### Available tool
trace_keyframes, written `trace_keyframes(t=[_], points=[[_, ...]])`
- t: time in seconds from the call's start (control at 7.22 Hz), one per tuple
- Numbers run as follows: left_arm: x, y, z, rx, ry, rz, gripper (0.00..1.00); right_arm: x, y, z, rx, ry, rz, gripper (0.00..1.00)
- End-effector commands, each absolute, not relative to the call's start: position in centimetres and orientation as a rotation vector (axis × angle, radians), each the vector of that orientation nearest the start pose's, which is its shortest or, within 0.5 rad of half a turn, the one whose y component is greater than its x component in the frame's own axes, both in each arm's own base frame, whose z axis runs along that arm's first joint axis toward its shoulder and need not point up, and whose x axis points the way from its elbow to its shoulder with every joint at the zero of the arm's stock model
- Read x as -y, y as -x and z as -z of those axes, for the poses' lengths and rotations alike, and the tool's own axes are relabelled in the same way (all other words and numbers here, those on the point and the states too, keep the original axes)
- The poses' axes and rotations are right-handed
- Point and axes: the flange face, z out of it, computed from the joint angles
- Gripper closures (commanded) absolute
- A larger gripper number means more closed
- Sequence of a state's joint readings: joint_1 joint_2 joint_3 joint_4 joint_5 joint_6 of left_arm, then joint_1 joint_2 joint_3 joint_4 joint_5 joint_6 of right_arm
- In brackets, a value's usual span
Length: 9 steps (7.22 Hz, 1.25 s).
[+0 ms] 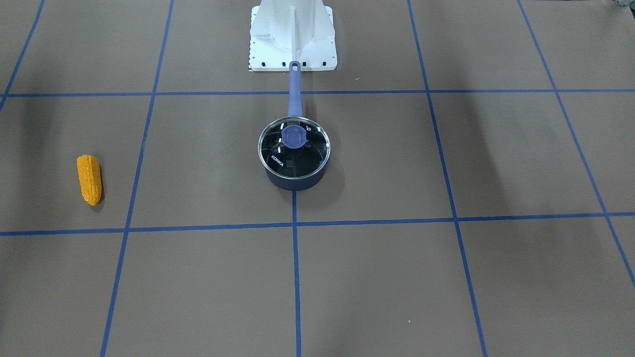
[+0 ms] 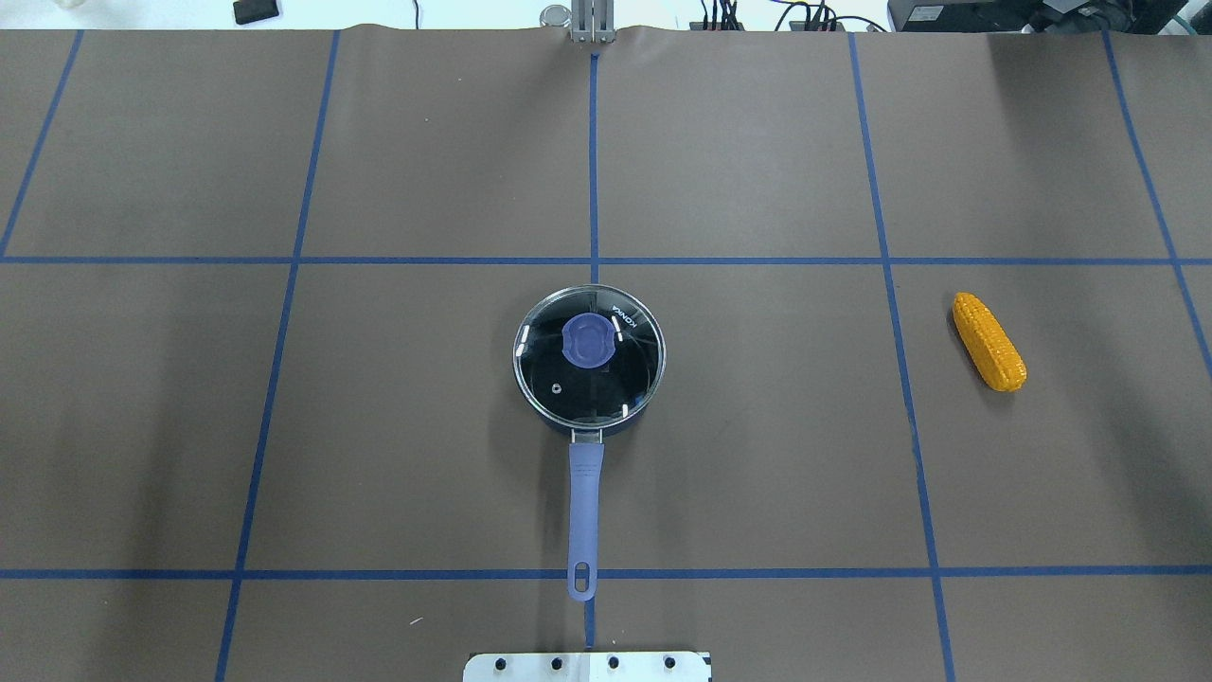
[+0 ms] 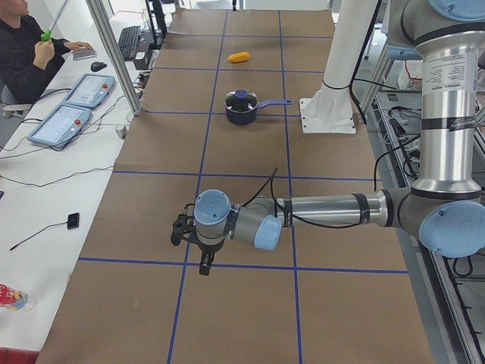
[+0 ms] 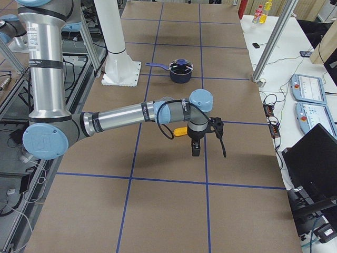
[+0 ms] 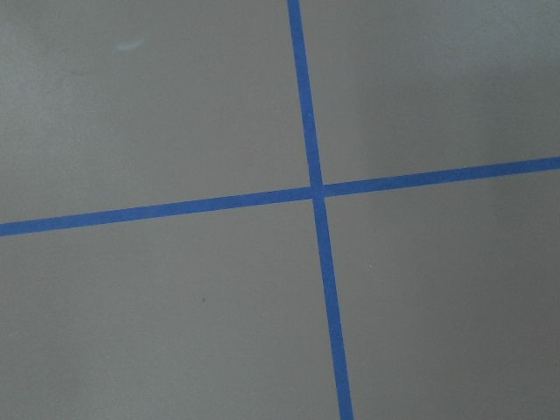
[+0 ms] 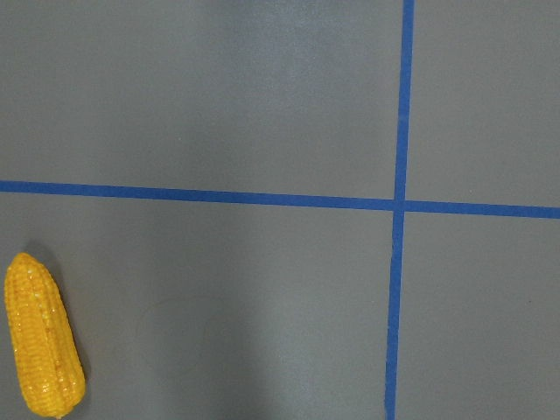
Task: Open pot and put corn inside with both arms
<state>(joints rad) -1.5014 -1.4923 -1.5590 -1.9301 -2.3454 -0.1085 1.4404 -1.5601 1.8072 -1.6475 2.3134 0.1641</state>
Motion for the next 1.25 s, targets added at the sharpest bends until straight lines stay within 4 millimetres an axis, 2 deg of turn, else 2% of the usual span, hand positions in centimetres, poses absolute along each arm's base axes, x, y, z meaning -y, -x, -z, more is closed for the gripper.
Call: trace_keyframes(t=[0.0, 0.14, 0.28, 0.42, 0.55, 0.69, 0.83, 0.97, 1.11], points=[[48.0, 2.3, -65.3, -0.794, -0.188, -0.067, 0.0, 50.1, -0.3, -54.8, 0.713, -0.066, 0.041, 0.0], [48.5, 0.6, -63.6, -0.805, -0.185, -0.059, 0.0, 50.3, 0.0, -54.9, 0.705, -0.065, 0.048, 0.0], [49.6, -1.8, -60.9, -0.822, -0.185, -0.056, 0.0, 50.7, 0.7, -54.3, 0.709, -0.069, 0.053, 0.0], [51.6, -5.1, -57.3, -0.847, -0.183, -0.042, 0.0, 51.8, 1.3, -53.2, 0.713, -0.086, 0.069, 0.0], [53.6, -9.0, -53.2, -0.881, -0.176, -0.021, 0.0, 52.0, 3.6, -52.0, 0.735, -0.088, 0.116, 0.0], [55.6, -12.1, -48.6, -0.904, -0.161, -0.004, 0.0, 51.8, 6.8, -51.8, 0.74, -0.074, 0.188, 0.0], [57.9, -13.7, -41.6, -0.897, -0.127, 0.001, 0.0, 51.8, 8.1, -51.4, 0.741, -0.073, 0.213, 0.0], [59.4, -14.8, -33.5, -0.883, -0.094, 0.006, 0.0, 51.8, 8.1, -51.8, 0.749, -0.069, 0.208, 0.0], [59.7, -16.9, -28.2, -0.886, -0.092, -0.023, 0.0, 51.8, 8.1, -51.2, 0.764, -0.143, 0.243, 0.0]])
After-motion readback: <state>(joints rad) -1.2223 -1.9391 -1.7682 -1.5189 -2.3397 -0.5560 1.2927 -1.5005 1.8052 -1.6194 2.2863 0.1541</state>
